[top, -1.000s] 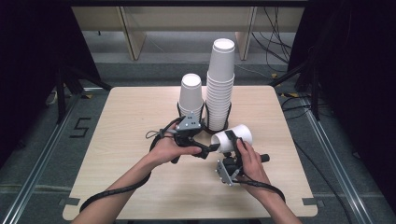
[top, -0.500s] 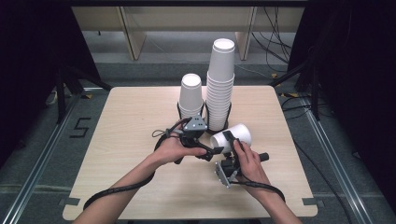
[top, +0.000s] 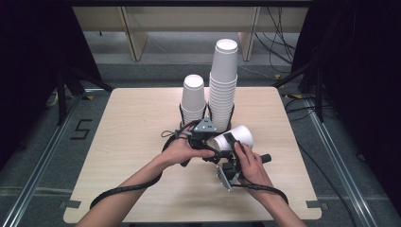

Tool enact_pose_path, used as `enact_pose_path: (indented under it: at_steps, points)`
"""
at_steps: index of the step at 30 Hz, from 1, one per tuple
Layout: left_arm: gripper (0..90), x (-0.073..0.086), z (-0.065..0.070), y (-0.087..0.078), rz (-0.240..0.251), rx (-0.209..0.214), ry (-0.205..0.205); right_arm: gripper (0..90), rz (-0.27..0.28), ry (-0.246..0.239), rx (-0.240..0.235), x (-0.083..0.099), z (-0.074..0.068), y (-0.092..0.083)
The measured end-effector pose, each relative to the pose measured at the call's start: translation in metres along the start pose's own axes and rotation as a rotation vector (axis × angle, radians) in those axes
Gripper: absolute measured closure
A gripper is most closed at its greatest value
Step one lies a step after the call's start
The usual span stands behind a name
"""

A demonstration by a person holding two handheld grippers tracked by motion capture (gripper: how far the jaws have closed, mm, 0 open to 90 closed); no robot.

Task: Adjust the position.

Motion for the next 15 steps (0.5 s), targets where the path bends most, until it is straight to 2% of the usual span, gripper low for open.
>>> enact_pose_path:
  at_steps: [3,4,7,8,9,13,14,15]
  points:
    - [1.7,0.0005,-0.0023,0.0026,-0.005,0.004,-0.001,21.2,0.013,0.000,-0.004,-0.0012,0.0008,0.0009]
    - [1.8,0.0006,-0.0027,0.0029,-0.010,-0.001,0.003,21.2,0.006,0.002,0.010,-0.0013,0.0009,0.0003]
    - [2.4,0.0017,-0.0031,0.0048,-0.015,-0.006,-0.003,21.2,0.011,0.002,0.013,-0.0017,0.0002,0.0011]
    - [2.8,0.0019,-0.0032,0.0058,-0.014,0.001,-0.002,21.2,0.017,-0.060,-0.010,-0.0002,0.0027,0.0010]
    - [3.1,0.0019,-0.0035,0.0062,-0.018,0.002,0.007,21.2,0.017,-0.067,-0.011,0.0000,0.0029,0.0010]
    - [5.4,0.0013,-0.0035,0.0079,-0.010,-0.011,0.009,21.2,0.001,-0.053,-0.008,0.0002,0.0031,-0.0001]
    - [5.6,0.0013,-0.0036,0.0089,-0.009,-0.007,0.011,21.2,0.002,-0.057,-0.036,0.0002,0.0027,0.0004]
    - [6.0,0.0012,-0.0033,0.0095,-0.013,-0.009,0.012,21.2,0.010,-0.052,-0.019,0.0000,0.0020,0.0007]
Point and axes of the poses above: each handheld gripper's, and its own axes: y roughly forward along the jaws, x roughly out of its underside, z roughly to its right, the point moved 3 cm from there along y, roughly forward along the jaws, and after that the axes turned 15 degrees about x, right-handed, at the moved point
